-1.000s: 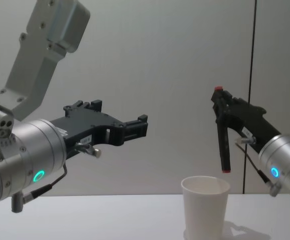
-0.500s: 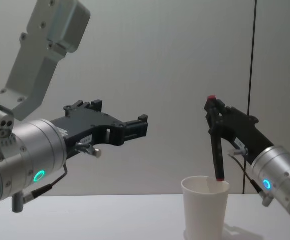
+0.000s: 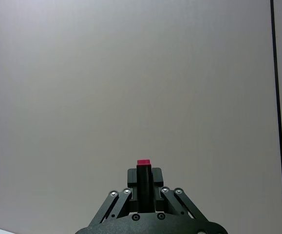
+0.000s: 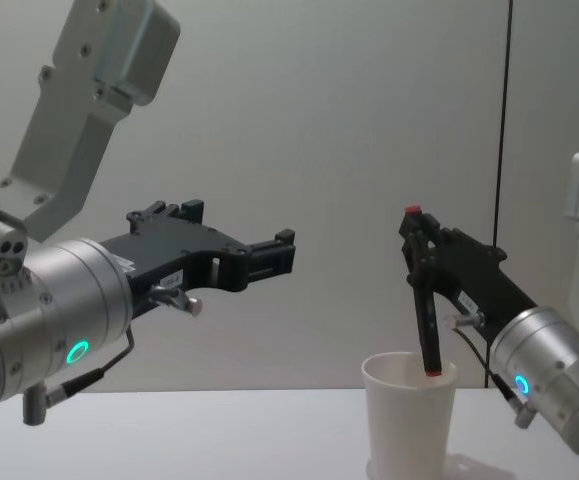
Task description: Place the pen into the pen holder.
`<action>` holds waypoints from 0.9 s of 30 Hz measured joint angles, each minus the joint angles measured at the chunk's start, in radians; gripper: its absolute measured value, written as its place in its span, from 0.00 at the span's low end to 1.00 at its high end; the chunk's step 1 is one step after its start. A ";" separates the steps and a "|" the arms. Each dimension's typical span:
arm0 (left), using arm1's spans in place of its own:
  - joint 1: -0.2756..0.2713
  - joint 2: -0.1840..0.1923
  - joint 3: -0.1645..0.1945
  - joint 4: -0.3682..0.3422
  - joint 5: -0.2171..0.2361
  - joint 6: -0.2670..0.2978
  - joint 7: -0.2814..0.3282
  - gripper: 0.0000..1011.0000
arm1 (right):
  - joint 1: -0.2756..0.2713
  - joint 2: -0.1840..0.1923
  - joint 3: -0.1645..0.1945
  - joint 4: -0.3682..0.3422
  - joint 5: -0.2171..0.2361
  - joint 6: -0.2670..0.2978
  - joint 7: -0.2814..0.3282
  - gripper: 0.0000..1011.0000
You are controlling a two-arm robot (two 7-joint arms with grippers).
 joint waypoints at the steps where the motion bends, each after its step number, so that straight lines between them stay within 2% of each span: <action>1: 0.000 0.000 0.000 0.000 0.000 0.000 0.000 0.99 | 0.003 -0.001 0.000 0.007 -0.001 -0.005 0.000 0.16; 3: 0.000 0.000 0.000 0.000 0.000 0.000 0.000 0.99 | 0.008 -0.004 0.000 0.019 -0.002 -0.011 0.001 0.18; 4: 0.000 0.000 0.000 0.000 0.000 0.000 0.000 0.99 | 0.011 -0.005 0.000 0.029 -0.003 -0.016 0.001 0.23; 7: 0.000 0.000 0.000 0.000 0.000 0.000 0.000 0.99 | 0.018 -0.009 0.000 0.047 -0.005 -0.026 0.001 0.29; 8: 0.000 0.000 0.000 0.000 0.000 0.000 0.000 0.99 | 0.021 -0.010 0.000 0.055 -0.007 -0.030 0.001 0.34; 13: 0.000 0.000 0.000 0.000 0.000 0.000 0.000 0.99 | 0.031 -0.015 0.000 0.082 -0.012 -0.040 0.001 0.48; 16: 0.000 0.000 0.000 0.000 0.000 0.000 0.000 0.99 | 0.036 -0.016 0.002 0.098 -0.018 -0.048 -0.001 0.62; 19: 0.000 0.000 0.000 0.000 0.000 0.000 0.000 0.99 | 0.039 -0.017 0.004 0.105 -0.021 -0.052 -0.002 0.68; 20: 0.000 0.000 0.000 0.000 0.000 0.000 0.000 0.99 | 0.041 -0.017 0.005 0.110 -0.023 -0.053 -0.002 0.74; 22: 0.000 0.000 0.000 0.000 0.000 0.000 0.000 0.99 | 0.042 -0.017 0.007 0.113 -0.024 -0.056 -0.002 0.77; 24: 0.000 0.000 0.000 0.000 0.000 0.000 0.000 0.99 | 0.044 -0.016 0.011 0.118 -0.025 -0.059 -0.001 0.85; 26: 0.000 0.000 0.000 0.000 0.000 0.000 0.000 0.99 | 0.045 -0.015 0.015 0.120 -0.027 -0.060 0.000 0.88; 27: 0.000 0.000 0.000 0.000 0.000 0.000 0.000 0.99 | 0.045 -0.014 0.016 0.121 -0.028 -0.060 0.001 0.93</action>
